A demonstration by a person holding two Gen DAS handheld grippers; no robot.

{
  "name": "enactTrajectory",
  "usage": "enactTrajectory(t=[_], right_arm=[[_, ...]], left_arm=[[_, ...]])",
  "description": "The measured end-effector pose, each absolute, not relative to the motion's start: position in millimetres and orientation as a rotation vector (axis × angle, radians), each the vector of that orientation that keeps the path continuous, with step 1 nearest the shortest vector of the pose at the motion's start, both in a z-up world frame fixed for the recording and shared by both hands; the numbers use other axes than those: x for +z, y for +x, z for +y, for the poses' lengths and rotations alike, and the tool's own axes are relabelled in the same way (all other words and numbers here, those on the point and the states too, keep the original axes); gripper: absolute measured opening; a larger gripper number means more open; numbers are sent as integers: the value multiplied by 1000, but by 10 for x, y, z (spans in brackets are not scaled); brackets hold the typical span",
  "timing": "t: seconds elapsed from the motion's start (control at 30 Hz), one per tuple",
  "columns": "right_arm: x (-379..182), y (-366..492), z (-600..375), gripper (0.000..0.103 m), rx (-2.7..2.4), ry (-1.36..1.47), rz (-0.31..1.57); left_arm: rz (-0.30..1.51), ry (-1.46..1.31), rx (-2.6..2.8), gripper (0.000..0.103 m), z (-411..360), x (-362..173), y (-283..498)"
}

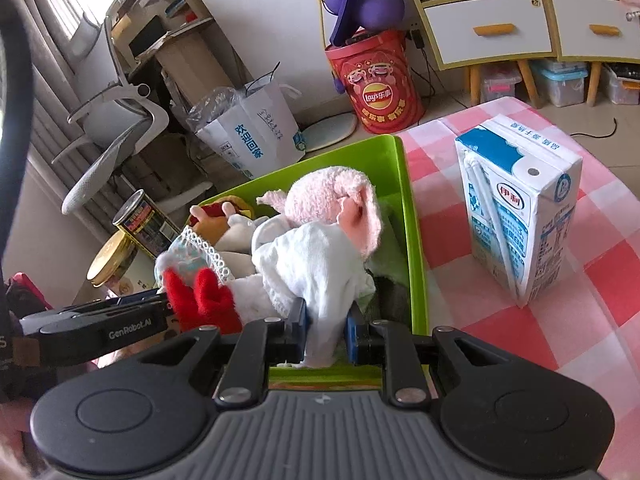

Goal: Organize soft objects
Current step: 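Carry the bunny doll into the green tray with the left tool while the right tool carries the cloth there, then open both tools to release the doll and cloth into the tray, then move both tools toward the two round brown pads on the tablecloth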

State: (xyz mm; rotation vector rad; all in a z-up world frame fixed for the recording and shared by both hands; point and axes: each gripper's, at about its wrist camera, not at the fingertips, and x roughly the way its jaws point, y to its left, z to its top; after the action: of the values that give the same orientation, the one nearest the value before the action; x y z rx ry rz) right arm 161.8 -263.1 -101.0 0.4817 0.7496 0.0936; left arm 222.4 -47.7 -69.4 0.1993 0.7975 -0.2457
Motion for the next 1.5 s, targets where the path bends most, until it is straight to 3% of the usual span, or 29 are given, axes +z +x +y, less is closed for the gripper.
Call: enactTrajectory(t=[0.17, 0.37, 0.43, 0.5, 0.63, 0.8, 1.07, 1.5], right_arm=[[-1000, 1601, -2624, 0, 89, 477, 753], [-899, 1579, -2635, 0, 93, 476, 751], [-854, 1555, -2658, 1, 97, 488, 747], [-800, 1517, -2681, 9, 95, 489, 737], [-689, 1440, -2703, 19, 89, 482, 718], [-532, 1318, -2722, 31, 101, 462, 700], [-355, 1083, -2742, 47, 119, 413, 693], [-299, 610, -2583, 62, 146, 220, 736]], left_arm=[[780, 214, -260, 37, -501, -685, 2224], [731, 182, -276, 52, -456, -623, 2139], [717, 181, -281, 52, -446, -586, 2107], [702, 180, -283, 62, -444, -537, 2069], [688, 165, -283, 66, -392, -421, 1987], [676, 141, -265, 81, -264, -306, 1838], [725, 122, -237, 82, 36, -241, 1532], [812, 77, -217, 83, 367, -351, 1023]])
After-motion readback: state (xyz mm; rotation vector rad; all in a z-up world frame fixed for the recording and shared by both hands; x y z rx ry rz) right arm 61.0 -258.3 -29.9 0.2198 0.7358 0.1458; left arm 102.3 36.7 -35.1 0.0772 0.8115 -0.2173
